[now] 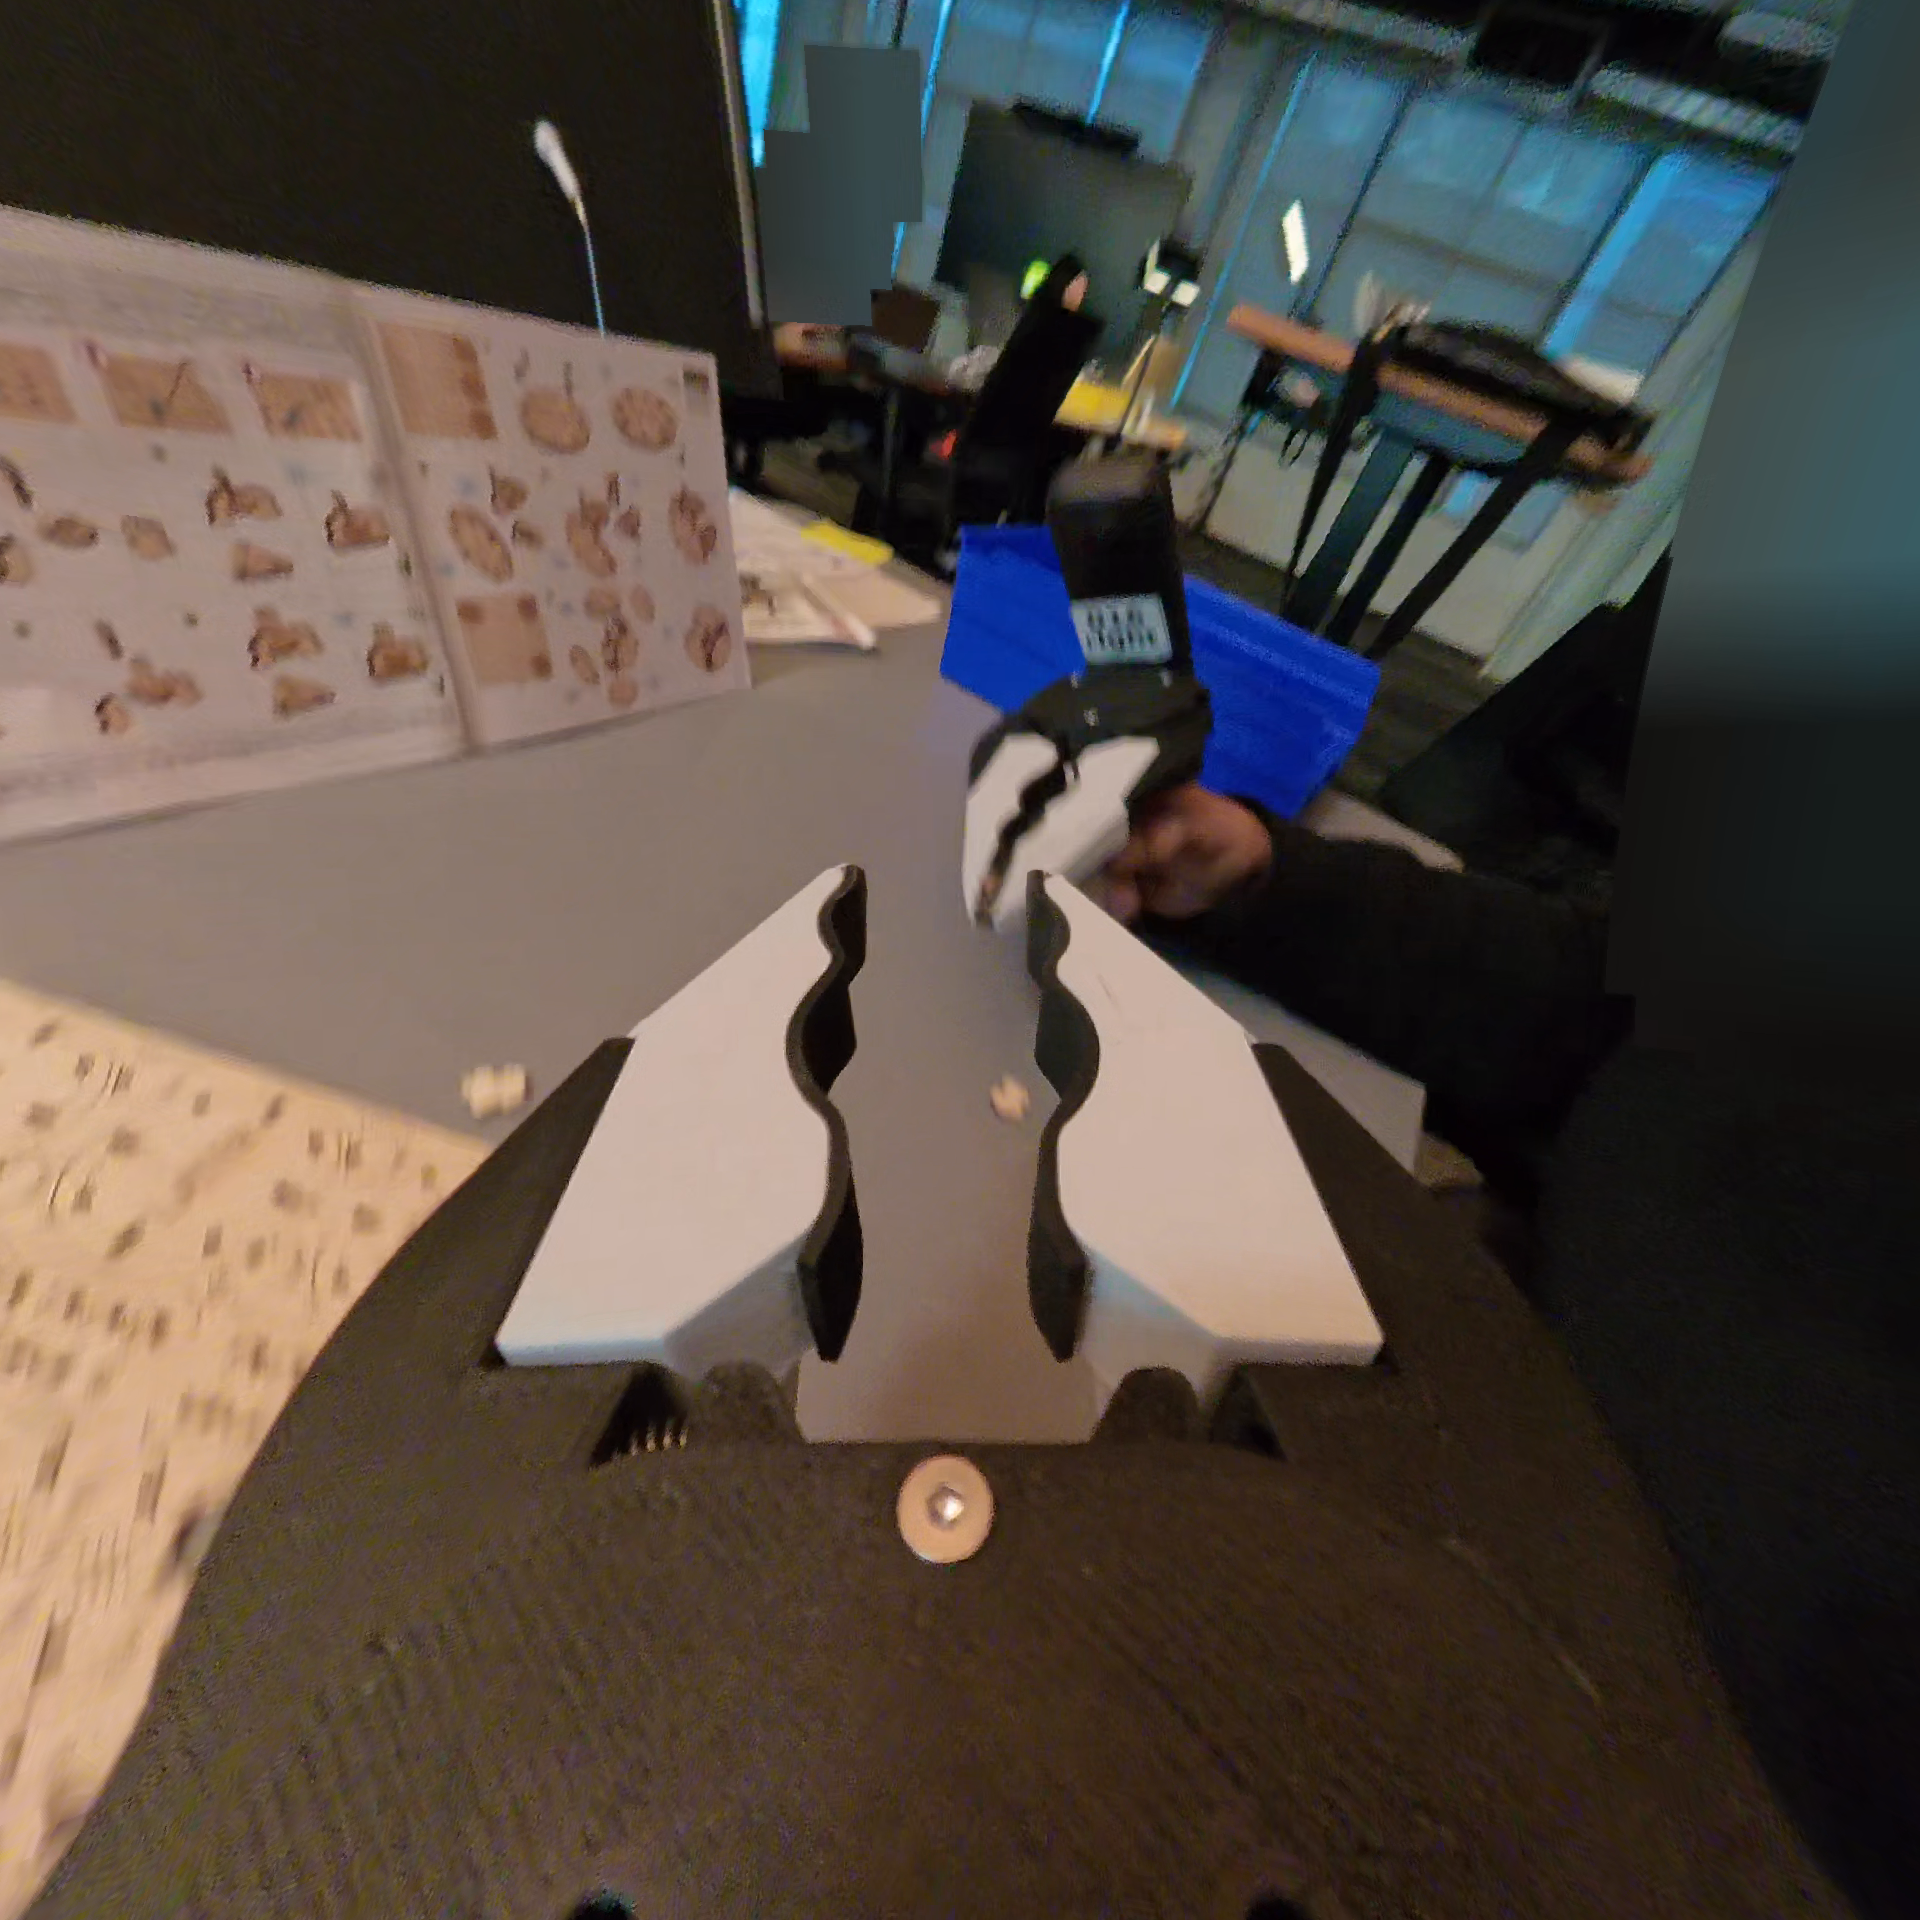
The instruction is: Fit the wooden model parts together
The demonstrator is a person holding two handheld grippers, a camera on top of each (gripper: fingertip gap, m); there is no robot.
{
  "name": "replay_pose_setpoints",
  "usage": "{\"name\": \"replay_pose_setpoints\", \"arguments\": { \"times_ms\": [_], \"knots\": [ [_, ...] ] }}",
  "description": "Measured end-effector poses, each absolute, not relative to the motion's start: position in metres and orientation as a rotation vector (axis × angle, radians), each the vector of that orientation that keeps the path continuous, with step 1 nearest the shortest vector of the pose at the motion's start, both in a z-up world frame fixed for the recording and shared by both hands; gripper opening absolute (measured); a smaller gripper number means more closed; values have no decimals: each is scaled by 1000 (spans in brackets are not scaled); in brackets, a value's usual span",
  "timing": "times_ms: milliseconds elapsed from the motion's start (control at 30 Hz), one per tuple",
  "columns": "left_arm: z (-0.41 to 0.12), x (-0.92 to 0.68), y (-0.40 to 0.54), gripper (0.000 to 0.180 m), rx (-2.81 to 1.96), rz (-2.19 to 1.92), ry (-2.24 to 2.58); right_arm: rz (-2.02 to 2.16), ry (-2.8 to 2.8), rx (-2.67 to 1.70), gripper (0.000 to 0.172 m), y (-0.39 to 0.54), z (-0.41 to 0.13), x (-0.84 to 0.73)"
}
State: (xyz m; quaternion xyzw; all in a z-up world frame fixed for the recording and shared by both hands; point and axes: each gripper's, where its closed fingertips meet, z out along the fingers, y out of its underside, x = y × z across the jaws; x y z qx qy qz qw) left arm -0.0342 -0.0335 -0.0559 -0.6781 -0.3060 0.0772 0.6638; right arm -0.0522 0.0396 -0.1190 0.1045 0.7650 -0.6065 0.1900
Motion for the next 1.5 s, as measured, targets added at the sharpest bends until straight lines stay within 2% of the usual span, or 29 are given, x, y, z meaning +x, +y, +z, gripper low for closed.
{"name": "replay_pose_setpoints", "arguments": {
  "times_ms": [67,200,333,467,533,600,833,967,1067,1500],
  "knots": [
    [-72,7,-47,26,-1644,199,-768,-1708,2164,278,0,37,-120,-50],
    [-138,105,-64,7,-1937,185,-957,-1693,2192,241,0,32,-121,-42],
    [-210,170,-75,11,-2057,101,-1233,-1700,2220,188,0,27,-117,-34],
    [-243,172,-83,22,-1952,35,-1446,-1730,2222,153,0,24,-112,-28],
    [-245,168,-82,17,-1936,-11,-1458,-1738,2203,159,0,24,-111,-27],
    [-248,167,-82,24,-2013,9,-1438,-1742,2183,169,0,23,-110,-27],
    [-268,174,-74,32,-2240,53,-1368,-1709,2191,170,0,22,-116,-25],
    [-274,177,-73,26,-2298,5,-1360,-1693,2195,159,0,20,-118,-22],
    [-274,178,-73,11,-2297,2,-1347,-1689,2200,148,0,19,-117,-19],
    [-241,173,-78,2,-2171,45,-1339,-1699,2196,161,0,20,-117,-21]
  ]
}}
